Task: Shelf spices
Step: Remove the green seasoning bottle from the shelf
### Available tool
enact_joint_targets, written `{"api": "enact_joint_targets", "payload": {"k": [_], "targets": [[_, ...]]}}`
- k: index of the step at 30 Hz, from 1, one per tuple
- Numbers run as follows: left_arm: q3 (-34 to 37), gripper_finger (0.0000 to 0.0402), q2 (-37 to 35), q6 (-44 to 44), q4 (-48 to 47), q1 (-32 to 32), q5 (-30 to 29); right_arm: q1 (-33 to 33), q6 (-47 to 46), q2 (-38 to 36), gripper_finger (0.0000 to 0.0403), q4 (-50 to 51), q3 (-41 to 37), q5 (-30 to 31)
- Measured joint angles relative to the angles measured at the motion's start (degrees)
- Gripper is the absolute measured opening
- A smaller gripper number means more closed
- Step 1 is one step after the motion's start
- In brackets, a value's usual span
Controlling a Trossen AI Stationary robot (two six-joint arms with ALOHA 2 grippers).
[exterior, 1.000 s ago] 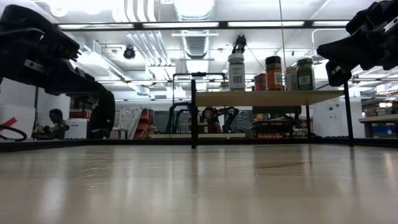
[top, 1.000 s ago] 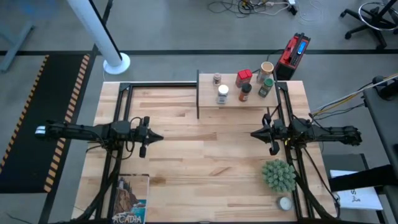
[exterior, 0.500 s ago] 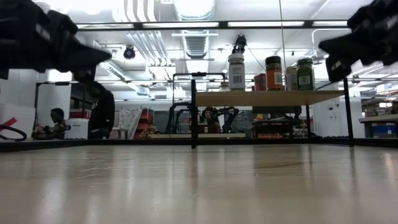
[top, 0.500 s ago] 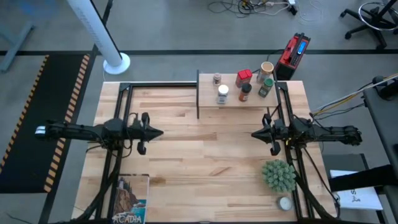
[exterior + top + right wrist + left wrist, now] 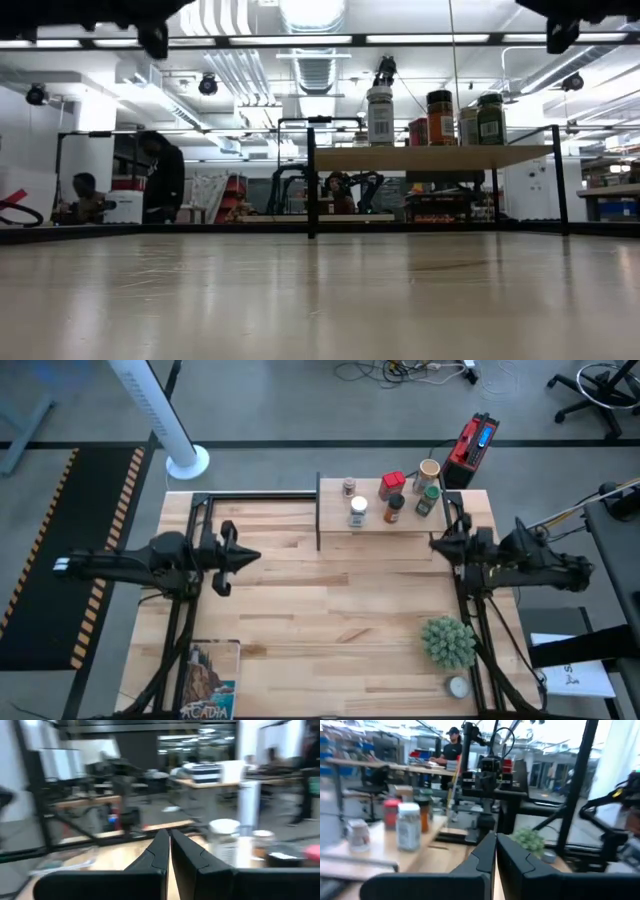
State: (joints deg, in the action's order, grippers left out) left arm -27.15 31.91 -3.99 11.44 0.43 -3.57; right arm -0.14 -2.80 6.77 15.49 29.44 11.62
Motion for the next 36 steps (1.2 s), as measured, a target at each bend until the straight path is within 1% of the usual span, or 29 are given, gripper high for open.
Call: {"api": "enact_joint_targets", "payload": {"k": [2,6,10,14,19,22,24,26,29,32,36], "targets": [[-3.5,0.0002,2.4,2.7,-1.0,0.0,-3.3,0.0,1.3,1.4,0.0006,1.3,2.7,2.8],[-9.7,0.0002,7.5,3.5,-1.4,0.1,-12.1,0.0,3.7,5.2,0.0032,3.0,7.0,7.3],[-15.1,0.0002,12.4,5.4,-4.8,0.1,-20.7,0.0,5.0,9.9,0.0078,7.3,11.2,13.8],[-19.7,0.0006,17.6,6.5,-7.6,0.1,-25.8,0.0,3.9,15.0,0.0132,13.2,14.9,18.9],[-25.4,0.0030,23.6,8.2,-8.7,0.1,-29.3,0.0,2.0,20.4,0.0190,21.4,17.9,25.7],[-28.0,0.0048,26.6,11.0,-9.0,0.1,-30.5,0.0,-0.3,22.2,0.0214,25.6,18.6,28.3],[-29.6,0.0059,28.2,13.4,-9.0,0.1,-30.6,0.0,-1.6,22.8,0.0225,26.7,18.8,29.3],[-31.2,0.0070,29.7,15.9,-8.8,0.3,-30.7,0.0,-1.9,22.7,0.0233,27.9,18.8,30.3],[-32.7,0.0083,31.6,17.9,-8.5,0.5,-32.6,0.0,-3.0,22.3,0.0238,29.1,18.8,32.9],[-33.4,0.0095,32.8,18.6,-8.4,1.0,-34.6,0.0,-3.3,21.1,0.0237,29.5,18.8,35.0],[-33.1,0.0108,33.8,18.6,-8.1,2.2,-34.8,-0.1,-3.5,19.5,0.0231,29.5,18.8,37.2]]}}
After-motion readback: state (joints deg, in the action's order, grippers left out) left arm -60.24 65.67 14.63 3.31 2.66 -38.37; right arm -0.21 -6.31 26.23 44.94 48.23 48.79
